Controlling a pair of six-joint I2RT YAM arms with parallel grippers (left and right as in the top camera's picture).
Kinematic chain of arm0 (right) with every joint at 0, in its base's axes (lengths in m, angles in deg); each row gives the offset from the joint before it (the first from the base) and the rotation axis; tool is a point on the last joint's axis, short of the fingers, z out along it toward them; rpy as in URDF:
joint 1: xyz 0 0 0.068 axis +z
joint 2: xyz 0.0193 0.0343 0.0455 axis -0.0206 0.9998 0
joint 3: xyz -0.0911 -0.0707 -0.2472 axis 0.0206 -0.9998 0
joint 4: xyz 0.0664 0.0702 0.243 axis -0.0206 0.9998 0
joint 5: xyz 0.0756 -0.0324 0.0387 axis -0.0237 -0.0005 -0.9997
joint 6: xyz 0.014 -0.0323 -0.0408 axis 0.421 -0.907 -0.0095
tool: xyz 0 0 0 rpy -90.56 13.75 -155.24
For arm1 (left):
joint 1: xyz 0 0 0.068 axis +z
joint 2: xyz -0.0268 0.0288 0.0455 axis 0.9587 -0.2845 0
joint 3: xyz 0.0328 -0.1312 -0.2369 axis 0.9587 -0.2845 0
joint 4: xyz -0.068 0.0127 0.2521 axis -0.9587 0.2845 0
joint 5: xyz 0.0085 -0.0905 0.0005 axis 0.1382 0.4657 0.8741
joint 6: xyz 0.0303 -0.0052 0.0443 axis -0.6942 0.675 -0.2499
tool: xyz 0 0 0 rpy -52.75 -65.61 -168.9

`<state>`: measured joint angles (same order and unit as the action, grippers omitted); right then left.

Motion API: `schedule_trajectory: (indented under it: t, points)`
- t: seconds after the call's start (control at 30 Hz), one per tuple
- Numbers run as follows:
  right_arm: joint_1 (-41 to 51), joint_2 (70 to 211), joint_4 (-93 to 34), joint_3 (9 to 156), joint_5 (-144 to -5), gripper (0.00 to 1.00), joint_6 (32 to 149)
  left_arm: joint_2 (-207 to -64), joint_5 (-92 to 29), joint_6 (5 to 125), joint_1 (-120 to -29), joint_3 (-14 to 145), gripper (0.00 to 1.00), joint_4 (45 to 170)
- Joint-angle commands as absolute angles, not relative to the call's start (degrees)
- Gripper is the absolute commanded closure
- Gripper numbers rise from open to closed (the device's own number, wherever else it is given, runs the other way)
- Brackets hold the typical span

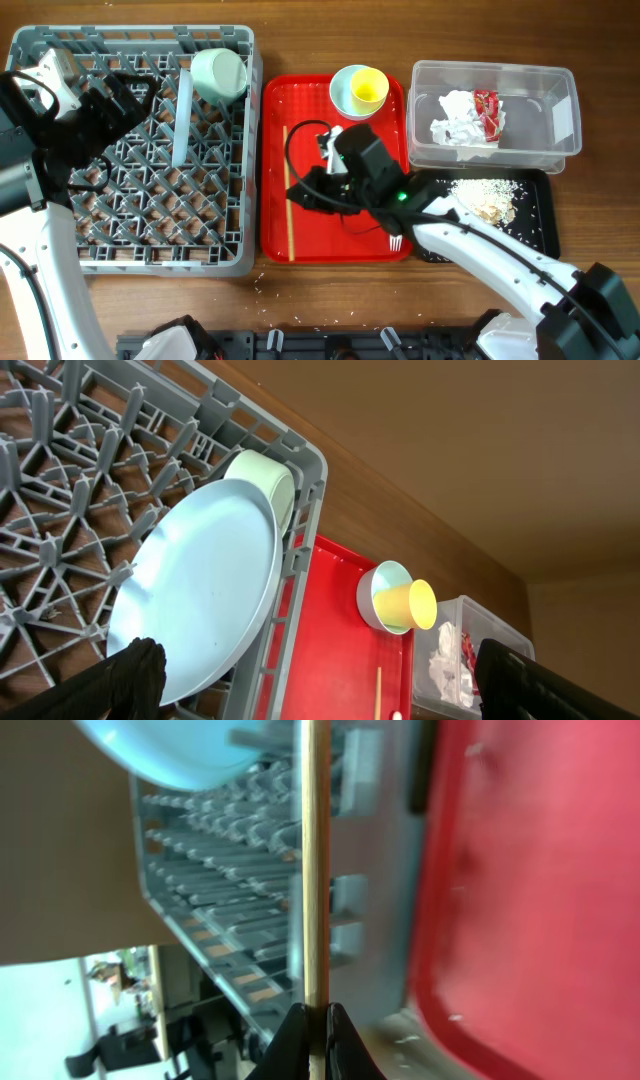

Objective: Sort waste into correct bins and load items into the dishwasher rack
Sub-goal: 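Grasp the chopstick and place it upright in the rack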

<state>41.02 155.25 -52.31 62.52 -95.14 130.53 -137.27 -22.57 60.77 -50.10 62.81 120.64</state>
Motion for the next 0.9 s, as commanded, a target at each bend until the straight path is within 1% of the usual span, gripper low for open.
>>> schedule_trajectory:
  t: [0.0, 0.13, 0.27, 0.4, 0.43, 0.5, 0.6, 0.67, 0.73, 0.8, 0.87]
  points:
    - [46.83, 154.22, -55.83, 63.61, -88.43, 0.96, 135.58, -137.49, -22.07, 61.23, -49.72, 62.79, 0.00, 120.48]
    - [53.43, 154.29, -60.03, 63.61, -76.38, 0.95, 139.75, -137.49, -22.07, 61.23, -49.72, 62.79, 0.00, 120.51]
    - [58.44, 155.65, -67.13, 63.59, -64.41, 0.96, 140.08, -137.49, -22.09, 61.23, -49.68, 62.79, 0.00, 120.48]
    - [59.38, 160.30, -75.68, 63.61, -61.74, 0.96, 140.08, -137.49, -22.09, 61.23, -49.68, 62.79, 0.00, 120.48]
    - [59.40, 162.25, -79.37, 63.72, -61.87, 0.96, 139.06, -137.49, -22.09, 61.23, -49.68, 62.79, 0.00, 120.51]
    - [59.40, 165.02, -80.88, 65.40, -62.24, 0.96, 134.97, -137.49, -22.07, 61.23, -49.68, 62.79, 0.00, 120.48]
    - [59.14, 168.76, -77.76, 70.89, -61.52, 0.96, 127.65, -137.49, -22.07, 61.23, -49.68, 62.79, 0.00, 120.51]
    - [58.28, 170.60, -69.71, 77.60, -61.43, 0.96, 122.86, -137.49, -22.07, 61.23, -49.68, 62.79, 0.00, 120.48]
    - [56.86, 172.30, -58.13, 86.91, -61.32, 0.96, 117.70, -137.49, -22.09, 61.23, -49.68, 62.79, 0.00, 120.51]
    - [55.73, 172.41, -54.46, 88.87, -60.52, 0.96, 118.68, -137.49, -22.07, 61.23, -49.68, 62.79, 0.00, 120.48]
    - [54.48, 173.07, -53.50, 88.85, -61.37, 0.96, 123.51, -137.49, -22.09, 61.23, -49.68, 62.79, 0.00, 120.48]
